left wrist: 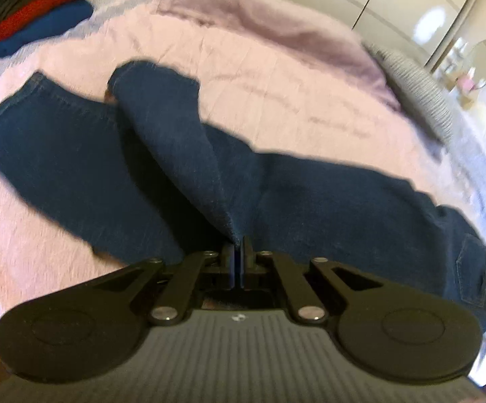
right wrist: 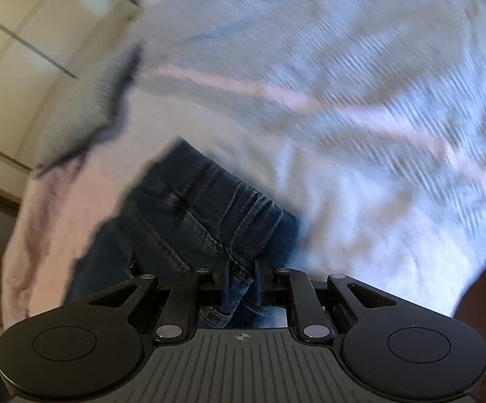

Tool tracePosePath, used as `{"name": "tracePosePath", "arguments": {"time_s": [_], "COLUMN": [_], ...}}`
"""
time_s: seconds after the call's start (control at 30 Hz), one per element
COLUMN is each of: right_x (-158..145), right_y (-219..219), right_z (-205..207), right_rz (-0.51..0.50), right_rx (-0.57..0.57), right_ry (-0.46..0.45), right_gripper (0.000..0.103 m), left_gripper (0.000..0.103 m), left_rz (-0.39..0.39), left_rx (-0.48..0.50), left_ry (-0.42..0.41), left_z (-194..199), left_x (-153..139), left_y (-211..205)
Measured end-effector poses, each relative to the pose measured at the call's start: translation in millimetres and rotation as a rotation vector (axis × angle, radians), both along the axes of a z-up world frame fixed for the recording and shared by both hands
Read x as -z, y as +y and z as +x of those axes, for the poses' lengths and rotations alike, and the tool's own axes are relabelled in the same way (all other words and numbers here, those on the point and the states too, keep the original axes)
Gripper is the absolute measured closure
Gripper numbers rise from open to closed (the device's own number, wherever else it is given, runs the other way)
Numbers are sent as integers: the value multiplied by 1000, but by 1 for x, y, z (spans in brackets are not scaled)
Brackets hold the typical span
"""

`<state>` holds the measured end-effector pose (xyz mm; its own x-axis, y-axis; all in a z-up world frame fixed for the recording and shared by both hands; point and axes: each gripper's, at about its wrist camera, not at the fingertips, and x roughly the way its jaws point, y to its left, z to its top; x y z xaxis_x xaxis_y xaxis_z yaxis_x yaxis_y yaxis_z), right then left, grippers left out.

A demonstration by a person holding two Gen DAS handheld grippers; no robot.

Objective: Fold clothes

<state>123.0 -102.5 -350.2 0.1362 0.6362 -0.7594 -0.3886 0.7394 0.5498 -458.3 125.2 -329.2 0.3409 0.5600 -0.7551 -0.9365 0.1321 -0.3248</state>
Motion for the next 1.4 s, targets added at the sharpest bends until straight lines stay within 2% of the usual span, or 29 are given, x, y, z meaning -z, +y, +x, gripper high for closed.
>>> {"name": "tracePosePath", "arguments": {"time_s": [0.17, 0.3, 0.4, 0.43, 0.5, 0.53, 0.57, 0.63, 0.77, 0.87, 0.97, 1.1, 1.23, 1.27, 1.4], "right_x": [1, 9, 1, 0, 3, 1, -4, -23, -59, -67, -51, -50, -64, -66, -70], "right_y": [-11, -12, -12, -11, -8, -8, -7, -2, 30, 63, 101, 132, 174, 185, 229], "right_z": [-6, -9, -10, -10, -7, -5, -5, -11, -43, -77, -102, -136, -183, -196, -254], "right_rz": [6, -53, -50, -60, -115, -146, -171, -209, -333, -320, -332, -315, -230, -212, -124], "right_rx": [-6, -16, -31, -35, -33, -11, 8, 30, -6, -144, -293, -264, -388, -420, -546], "right_ry": [-11, -7, -38, -38, -9, 7, 8, -50, -284, -427, -380, -398, -448, -450, -418], "right_gripper": [90, 90, 90, 90, 81, 67, 62, 62, 61, 61, 61, 61, 61, 61, 61], "left_gripper": [102, 102, 101, 100, 96, 96, 95, 93, 93, 93, 93, 93, 91, 93, 94], "left_rz": [-18, -34, -1, -26, -94, -102, -100, -105, -98, -68, -38, -54, -90, -93, -58], "left_rx": [-11, -23, -31, -22, -14, -17, -17, -5, -25, -93, -177, -245, -276, -285, -337], "left_ry": [18, 48, 43, 65, 101, 101, 99, 106, 93, 92, 98, 109, 122, 122, 151], "left_z": [0, 2, 4, 6, 7, 6, 5, 4, -9, -25, -49, -89, -142, -157, -209], "left_x": [6, 14, 8, 12, 21, 19, 15, 3, -17, -23, -17, 8, 37, 42, 28], "left_y": [-5, -11, -13, -9, -2, -1, -2, -5, -13, -5, 18, 56, 93, 101, 124]}}
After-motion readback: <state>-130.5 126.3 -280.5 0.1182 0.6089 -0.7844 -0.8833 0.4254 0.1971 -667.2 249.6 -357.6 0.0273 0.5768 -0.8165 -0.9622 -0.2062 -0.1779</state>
